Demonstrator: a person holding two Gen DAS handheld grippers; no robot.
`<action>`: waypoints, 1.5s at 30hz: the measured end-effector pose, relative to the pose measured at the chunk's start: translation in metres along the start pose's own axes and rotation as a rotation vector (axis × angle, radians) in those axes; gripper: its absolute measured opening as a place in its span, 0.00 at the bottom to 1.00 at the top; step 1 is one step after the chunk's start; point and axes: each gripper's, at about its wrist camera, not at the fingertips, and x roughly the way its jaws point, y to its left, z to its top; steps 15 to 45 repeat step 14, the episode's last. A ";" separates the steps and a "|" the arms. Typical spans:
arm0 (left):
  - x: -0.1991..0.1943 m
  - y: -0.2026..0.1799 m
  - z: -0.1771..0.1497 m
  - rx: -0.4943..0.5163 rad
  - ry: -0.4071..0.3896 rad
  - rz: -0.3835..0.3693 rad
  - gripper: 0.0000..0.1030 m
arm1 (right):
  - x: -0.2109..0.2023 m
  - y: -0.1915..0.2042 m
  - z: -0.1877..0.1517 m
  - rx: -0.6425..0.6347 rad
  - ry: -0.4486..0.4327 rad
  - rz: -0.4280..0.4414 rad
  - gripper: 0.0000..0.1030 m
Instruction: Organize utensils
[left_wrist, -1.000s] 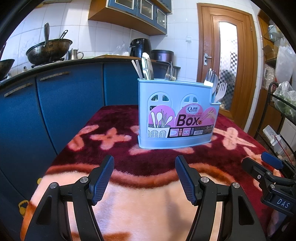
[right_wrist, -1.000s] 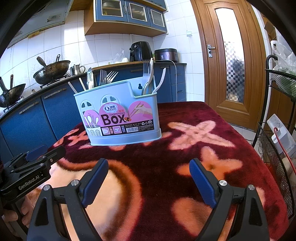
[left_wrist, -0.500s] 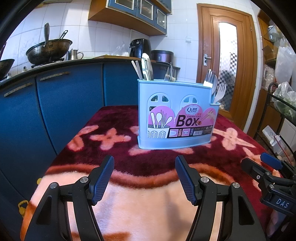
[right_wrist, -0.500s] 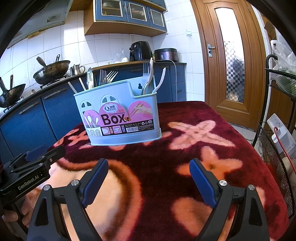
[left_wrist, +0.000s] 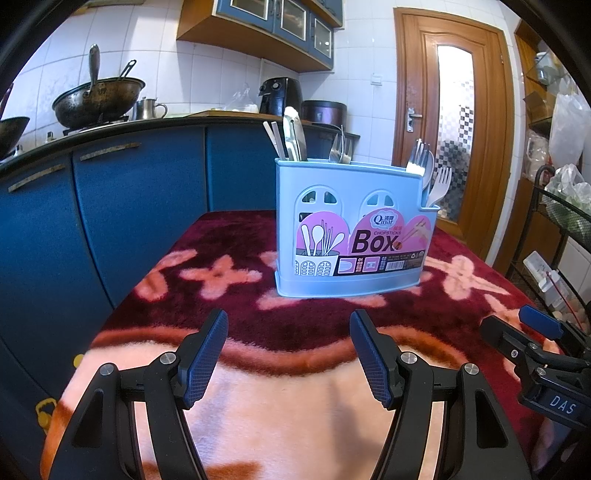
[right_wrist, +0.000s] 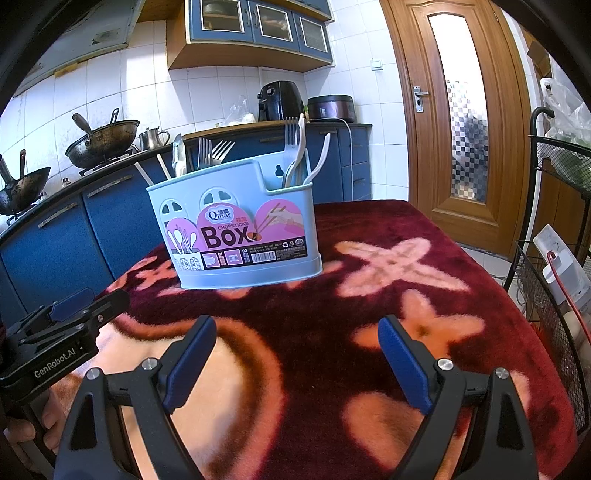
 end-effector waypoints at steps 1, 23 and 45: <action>0.000 0.000 0.000 0.000 0.000 0.000 0.68 | 0.000 0.000 0.000 0.001 0.000 0.000 0.88; -0.001 0.002 0.001 -0.017 0.011 -0.003 0.68 | 0.002 0.000 -0.001 0.001 0.007 0.001 0.88; -0.001 0.002 0.001 -0.017 0.011 -0.003 0.68 | 0.002 0.000 -0.001 0.001 0.007 0.001 0.88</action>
